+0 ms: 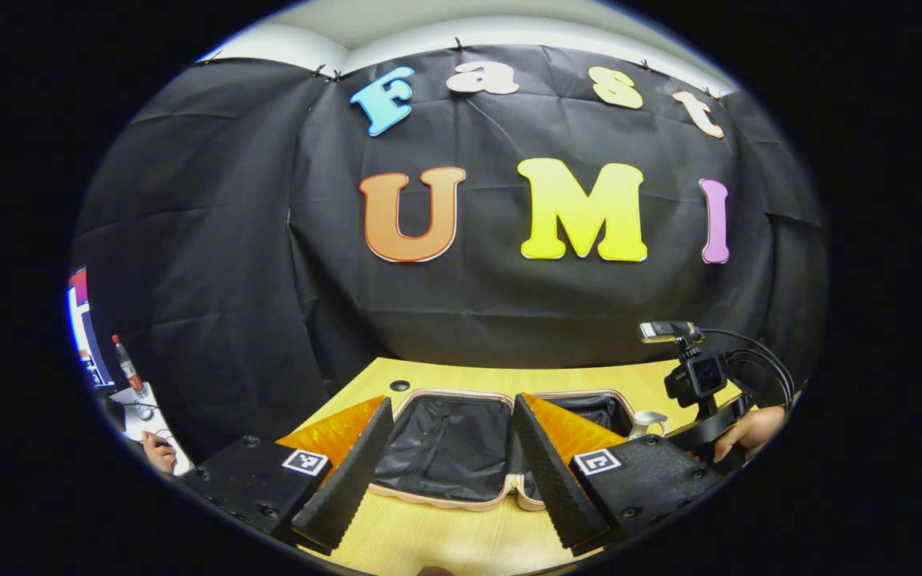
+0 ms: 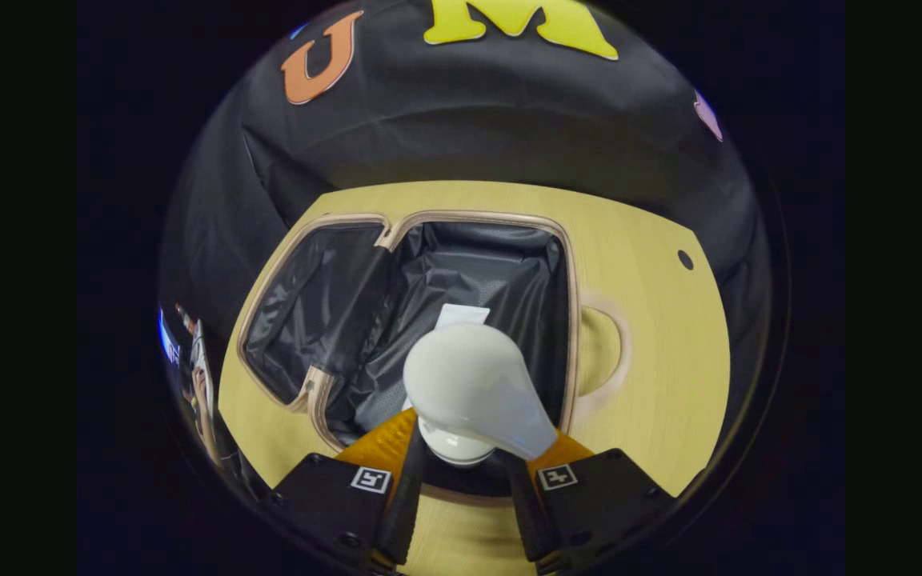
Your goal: First open the suitcase, pack the skin care products into it, and then close the suitcase.
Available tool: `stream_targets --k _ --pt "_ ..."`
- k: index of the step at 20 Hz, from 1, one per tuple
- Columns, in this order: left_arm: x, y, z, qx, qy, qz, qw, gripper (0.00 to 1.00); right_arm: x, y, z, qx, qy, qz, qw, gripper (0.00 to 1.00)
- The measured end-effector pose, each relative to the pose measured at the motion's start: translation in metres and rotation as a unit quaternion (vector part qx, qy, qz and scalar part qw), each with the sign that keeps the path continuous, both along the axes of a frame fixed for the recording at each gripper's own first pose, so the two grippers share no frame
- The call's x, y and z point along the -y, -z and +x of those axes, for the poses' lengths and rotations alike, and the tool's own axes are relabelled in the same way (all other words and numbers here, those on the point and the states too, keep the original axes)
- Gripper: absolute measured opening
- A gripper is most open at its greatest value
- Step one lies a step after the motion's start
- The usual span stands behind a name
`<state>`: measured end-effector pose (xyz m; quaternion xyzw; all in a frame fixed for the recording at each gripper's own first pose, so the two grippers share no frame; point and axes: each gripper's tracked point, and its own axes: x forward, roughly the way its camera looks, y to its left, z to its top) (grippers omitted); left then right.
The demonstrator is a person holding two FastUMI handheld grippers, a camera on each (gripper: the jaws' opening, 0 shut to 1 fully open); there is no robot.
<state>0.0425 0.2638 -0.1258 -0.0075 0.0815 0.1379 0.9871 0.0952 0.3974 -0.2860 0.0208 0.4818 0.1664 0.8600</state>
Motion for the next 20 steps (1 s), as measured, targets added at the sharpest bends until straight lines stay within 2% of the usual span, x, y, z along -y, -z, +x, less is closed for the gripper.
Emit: stream_targets --k 5,6,7,13,17,20 --pt "-0.016 -0.010 -0.005 0.008 -0.014 -0.013 1.000 0.95 -0.005 0.014 0.037 -0.025 0.060 0.010 0.998 0.49" --pt "-0.018 -0.013 -0.004 0.011 -0.014 -0.011 1.000 0.95 -0.006 0.022 0.042 -0.032 0.068 0.005 0.997 0.46" --pt "-0.021 -0.014 -0.005 0.012 -0.016 -0.008 1.000 0.95 -0.006 0.029 0.047 -0.036 0.073 -0.002 0.997 0.49" --pt "-0.050 -0.015 -0.004 0.001 -0.042 -0.001 0.999 0.95 0.002 0.069 0.049 -0.085 0.107 -0.042 0.990 0.49" --pt "-0.070 -0.018 -0.001 -0.001 -0.055 -0.019 0.998 0.95 0.002 0.076 0.048 -0.099 0.101 -0.034 0.989 0.47" --pt "-0.091 -0.009 0.005 -0.006 -0.063 -0.024 0.998 0.96 0.000 0.064 0.044 -0.088 0.083 -0.023 0.992 0.53"
